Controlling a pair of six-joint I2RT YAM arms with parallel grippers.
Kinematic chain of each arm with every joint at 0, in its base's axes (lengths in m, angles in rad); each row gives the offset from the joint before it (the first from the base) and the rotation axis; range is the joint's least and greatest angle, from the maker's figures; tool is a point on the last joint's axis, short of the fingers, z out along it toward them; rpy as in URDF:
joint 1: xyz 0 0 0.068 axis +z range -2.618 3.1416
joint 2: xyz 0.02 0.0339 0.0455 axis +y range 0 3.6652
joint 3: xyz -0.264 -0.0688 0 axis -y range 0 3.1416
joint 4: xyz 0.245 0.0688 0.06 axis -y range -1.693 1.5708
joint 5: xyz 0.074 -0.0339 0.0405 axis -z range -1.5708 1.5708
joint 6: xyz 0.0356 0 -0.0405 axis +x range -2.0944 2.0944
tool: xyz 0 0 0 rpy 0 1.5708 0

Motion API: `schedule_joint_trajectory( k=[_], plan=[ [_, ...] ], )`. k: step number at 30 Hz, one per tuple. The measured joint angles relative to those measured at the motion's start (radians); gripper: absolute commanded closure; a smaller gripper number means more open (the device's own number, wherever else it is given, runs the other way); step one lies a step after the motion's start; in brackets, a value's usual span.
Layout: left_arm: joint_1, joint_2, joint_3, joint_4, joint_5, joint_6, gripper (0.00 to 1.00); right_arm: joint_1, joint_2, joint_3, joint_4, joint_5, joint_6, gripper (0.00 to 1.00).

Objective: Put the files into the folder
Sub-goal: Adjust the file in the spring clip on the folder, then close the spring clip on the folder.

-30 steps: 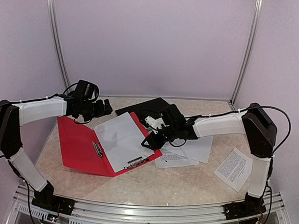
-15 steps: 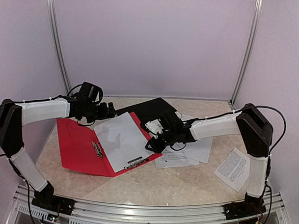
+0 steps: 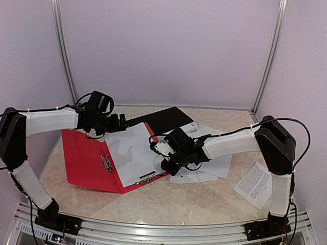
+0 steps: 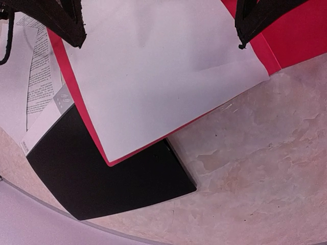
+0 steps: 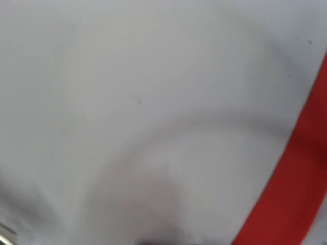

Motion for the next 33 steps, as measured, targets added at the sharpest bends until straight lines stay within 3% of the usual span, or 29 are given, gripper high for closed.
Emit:
schedule_joint_trajectory(
  k=[13,27,33],
  plan=[
    [-0.01,0.0,0.0,-0.002,-0.017,0.011,0.01,0.002,0.005,0.011,-0.028,0.076,-0.048,0.75],
    [-0.021,0.0,0.0,-0.002,-0.024,0.025,0.01,0.002,0.01,0.05,-0.029,0.043,-0.076,0.58],
    [-0.023,0.001,-0.001,0.0,-0.02,0.025,0.01,0.002,-0.017,0.051,-0.035,0.037,-0.076,0.57]
  ],
)
